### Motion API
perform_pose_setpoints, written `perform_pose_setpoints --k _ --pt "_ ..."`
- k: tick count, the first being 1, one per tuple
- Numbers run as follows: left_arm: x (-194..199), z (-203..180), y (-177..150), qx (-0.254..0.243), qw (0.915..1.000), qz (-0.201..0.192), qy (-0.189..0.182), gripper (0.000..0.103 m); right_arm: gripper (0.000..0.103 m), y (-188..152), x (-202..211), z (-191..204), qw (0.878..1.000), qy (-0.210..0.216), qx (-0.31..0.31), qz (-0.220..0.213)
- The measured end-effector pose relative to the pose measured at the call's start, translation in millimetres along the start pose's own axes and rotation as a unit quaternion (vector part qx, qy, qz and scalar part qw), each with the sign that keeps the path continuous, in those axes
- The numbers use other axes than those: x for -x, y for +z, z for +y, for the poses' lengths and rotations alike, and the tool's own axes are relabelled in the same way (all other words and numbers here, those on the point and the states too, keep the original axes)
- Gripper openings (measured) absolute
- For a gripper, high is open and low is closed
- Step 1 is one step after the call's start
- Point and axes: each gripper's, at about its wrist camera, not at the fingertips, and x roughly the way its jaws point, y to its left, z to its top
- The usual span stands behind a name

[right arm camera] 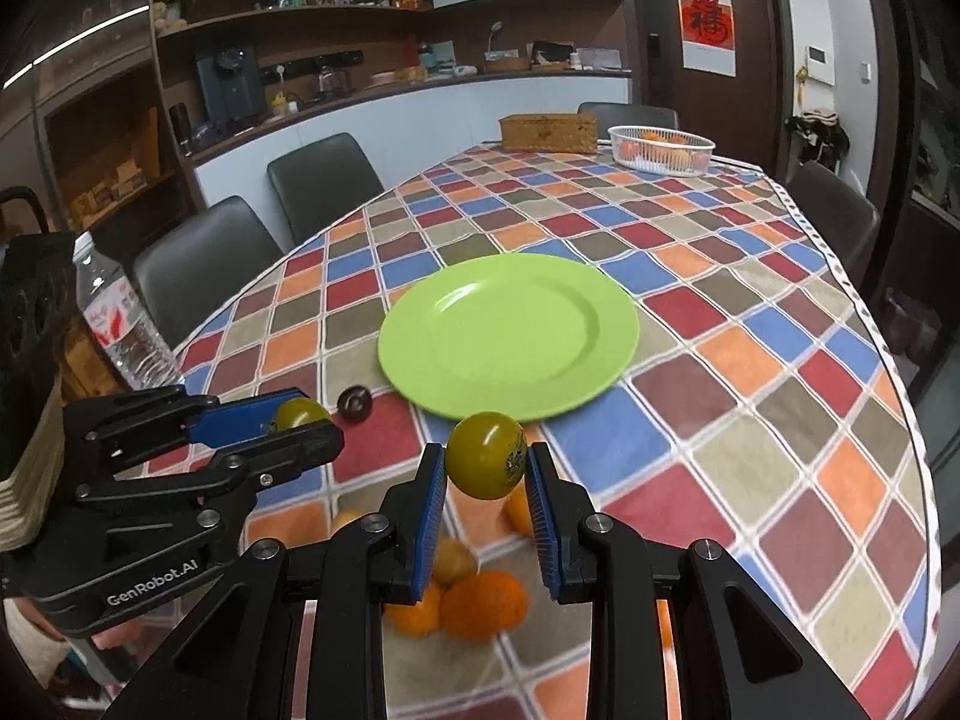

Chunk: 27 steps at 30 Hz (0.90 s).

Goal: Organize fruits
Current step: 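Carry both tomatoes onto the green plate and open both tools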

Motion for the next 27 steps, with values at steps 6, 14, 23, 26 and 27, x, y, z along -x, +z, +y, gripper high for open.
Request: perform_pose_setpoints --k 6,14,23,26,27 --pt "-25 15 27 0.014 0.9997 0.018 -0.010 0.026 0.028 27 -27 -9 1.000 0.008 -0.007 0.020" --pt "-59 34 44 0.030 0.9981 0.053 -0.009 0.026 0.028 48 -67 -22 0.997 0.018 -0.031 0.063" --pt "-86 42 44 0.034 0.9961 0.082 -0.004 0.026 0.028 49 -101 -31 0.994 0.017 -0.042 0.100" --pt "-89 45 44 0.039 0.9957 0.084 -0.002 0.030 0.028 48 -106 -31 0.994 0.014 -0.043 0.103" --pt "-89 45 44 0.040 0.9956 0.085 -0.001 0.033 0.028 48 -107 -32 0.994 0.013 -0.045 0.102"
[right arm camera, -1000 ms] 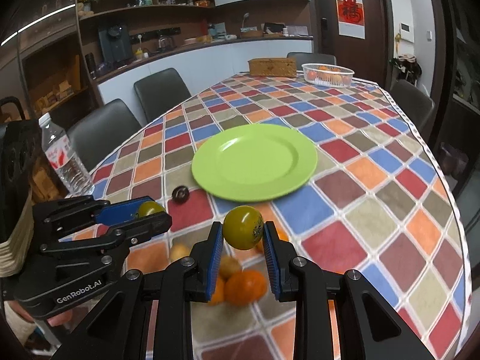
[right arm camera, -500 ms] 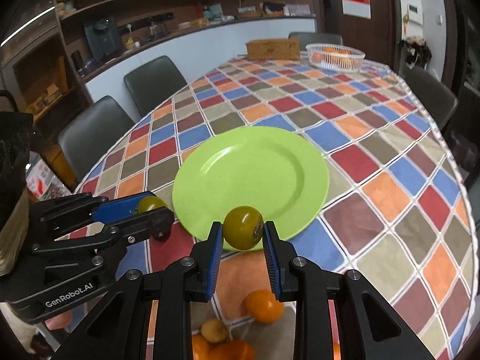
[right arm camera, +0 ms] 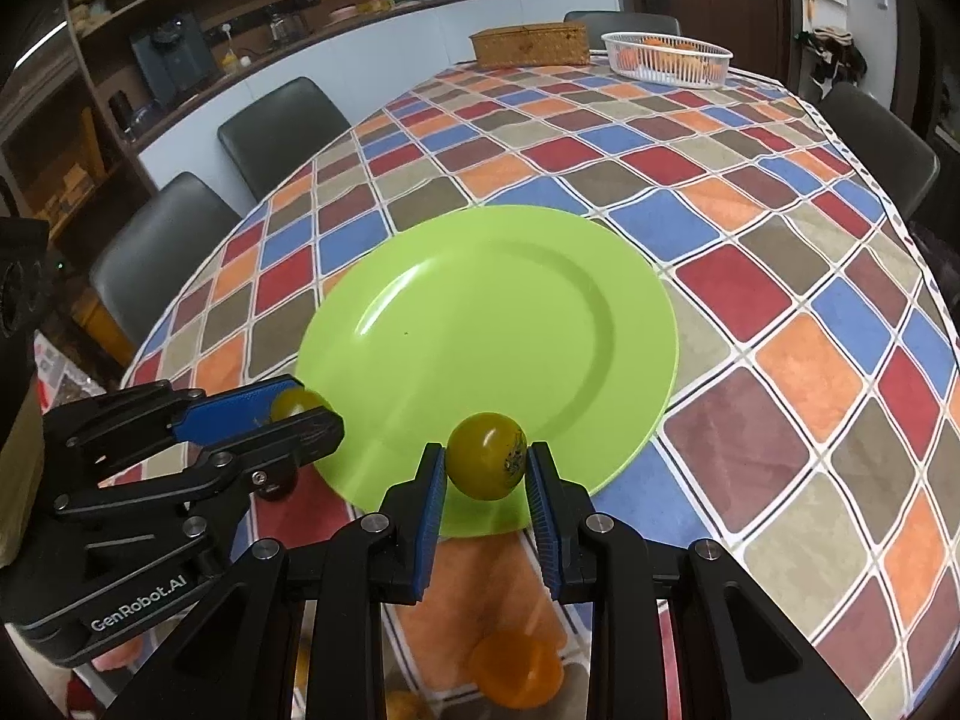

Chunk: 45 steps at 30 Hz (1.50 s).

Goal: Organize fruits
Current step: 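Carry both tomatoes onto the green plate and open both tools, then move both tools back toward the remaining fruits beside the plate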

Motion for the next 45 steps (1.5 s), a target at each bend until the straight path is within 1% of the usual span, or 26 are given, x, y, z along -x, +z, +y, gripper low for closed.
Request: perform_pose_setpoints --k 3,4,7,12,14,18,20,22,26,29,31,34,35,37,42,45 --pt "1 2 -1 0.002 1.0000 -0.001 0.007 0.034 0.031 1 -3 -3 1.000 0.003 -0.009 0.003" --pt "3 2 -2 0.002 0.9999 -0.002 0.010 0.034 0.034 0 -3 -4 1.000 0.004 -0.012 0.003" --pt "10 0 -7 -0.001 0.9999 -0.006 0.015 0.034 0.034 -4 0 -4 1.000 0.000 -0.011 0.000" --pt "33 -8 -18 -0.012 0.9993 -0.032 0.018 0.035 0.034 -14 21 1 1.000 -0.005 -0.001 -0.019" --pt "48 -13 -23 -0.017 0.9985 -0.048 0.021 0.035 0.034 -19 33 5 0.999 -0.005 0.006 -0.031" --pt "74 -25 -33 -0.036 0.9956 -0.079 0.035 0.041 0.034 -29 59 12 0.998 -0.007 0.018 -0.063" --pt "88 -32 -39 -0.048 0.9936 -0.095 0.040 0.045 0.041 -35 73 15 0.997 -0.008 0.020 -0.079" --pt "99 -38 -44 -0.054 0.9918 -0.107 0.042 0.050 0.042 -41 86 18 0.995 -0.007 0.021 -0.094" --pt "123 -50 -58 -0.066 0.9880 -0.133 0.043 0.056 0.043 -55 108 22 0.993 -0.006 0.025 -0.117" --pt "134 -55 -68 -0.064 0.9868 -0.143 0.041 0.060 0.049 -66 120 24 0.991 -0.009 0.027 -0.127" --pt "139 -60 -76 -0.064 0.9860 -0.148 0.040 0.062 0.049 -74 127 26 0.990 -0.012 0.033 -0.133" --pt "143 -65 -87 -0.068 0.9855 -0.150 0.042 0.063 0.049 -87 135 28 0.989 -0.023 0.045 -0.140" --pt "144 -68 -91 -0.072 0.9849 -0.151 0.043 0.063 0.052 -91 138 30 0.988 -0.023 0.050 -0.141" --pt "147 -73 -101 -0.079 0.9838 -0.153 0.050 0.065 0.056 -101 142 32 0.987 -0.032 0.063 -0.145" --pt "146 -78 -119 -0.081 0.9850 -0.142 0.055 0.065 0.056 -120 148 38 0.984 -0.045 0.092 -0.145" --pt "145 -81 -130 -0.087 0.9843 -0.140 0.062 0.065 0.056 -131 150 41 0.982 -0.055 0.110 -0.144"
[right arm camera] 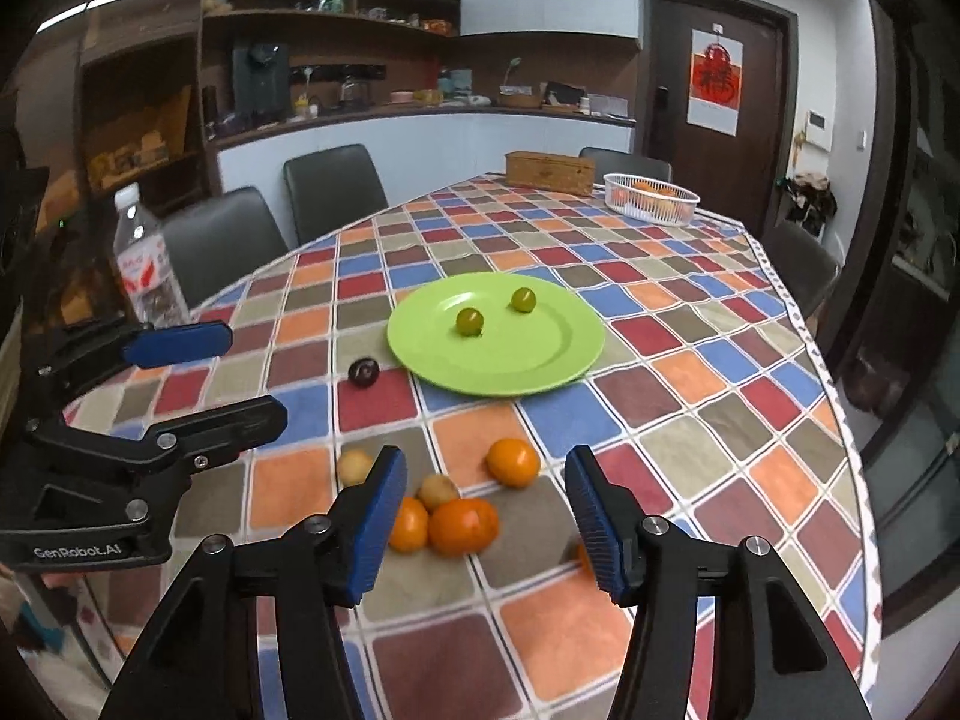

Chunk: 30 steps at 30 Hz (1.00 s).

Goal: Organize fruits
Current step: 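Move both tools back toward the remaining fruits beside the plate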

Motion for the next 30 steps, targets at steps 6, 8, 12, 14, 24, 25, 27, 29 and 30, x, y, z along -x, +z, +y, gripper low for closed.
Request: perform_pose_setpoints --k 6,8,12,14,24,25,27,29,30 --pt "2 -9 -19 -0.029 0.9995 -0.007 0.010 0.065 0.056 -16 1 11 0.999 -0.011 0.052 0.009" --pt "2 -12 -24 -0.039 0.9992 -0.006 0.010 0.065 0.056 -21 0 17 0.997 -0.016 0.079 0.010" --pt "-4 -18 -33 -0.056 0.9984 0.004 0.006 0.065 0.056 -29 -5 26 0.992 -0.020 0.122 0.017" --pt "-8 -21 -36 -0.067 0.9977 0.007 0.008 0.065 0.056 -33 -10 27 0.990 -0.020 0.139 0.022" --pt "-35 -31 -48 -0.111 0.9931 0.038 -0.001 0.065 0.056 -45 -36 29 0.980 -0.020 0.191 0.040" --pt "-38 -31 -49 -0.110 0.9930 0.042 -0.002 0.065 0.056 -46 -39 29 0.980 -0.019 0.195 0.042" --pt "-44 -29 -50 -0.105 0.9932 0.049 -0.006 0.063 0.056 -47 -45 29 0.979 -0.014 0.200 0.047" --pt "-50 -28 -51 -0.101 0.9932 0.056 -0.006 0.061 0.056 -49 -50 29 0.978 -0.010 0.205 0.050" --pt "-52 -27 -51 -0.100 0.9933 0.058 -0.007 0.059 0.056 -49 -53 29 0.977 -0.008 0.207 0.053"
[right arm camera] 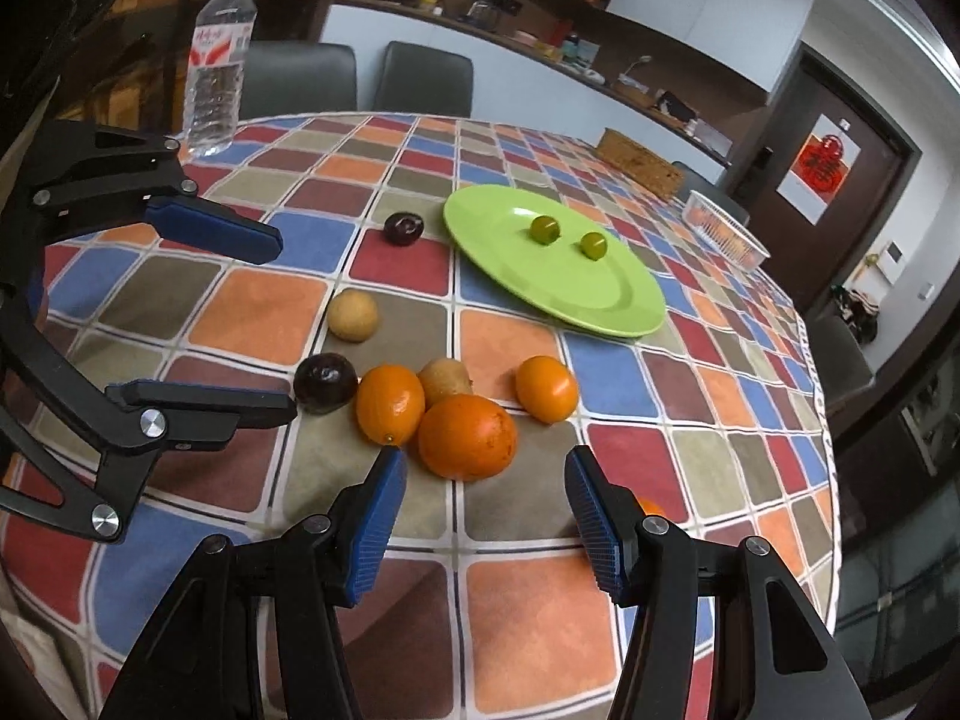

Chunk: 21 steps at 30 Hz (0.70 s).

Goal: Organize fruits
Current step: 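Move both tools back toward the remaining fruits beside the plate, then close the left tool on a dark plum while the right tool grasps an orange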

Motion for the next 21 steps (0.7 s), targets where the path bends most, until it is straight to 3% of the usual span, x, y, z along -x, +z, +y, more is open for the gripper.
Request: perform_pose_setpoints --k 15,21 --pt "-27 3 3 0.026 0.9988 0.029 -0.031 0.043 0.056 0 -22 1 1.000 0.014 0.023 0.005" --pt "-34 4 3 0.037 0.9977 0.039 -0.041 0.031 0.056 0 -27 4 0.999 0.019 0.026 0.005"
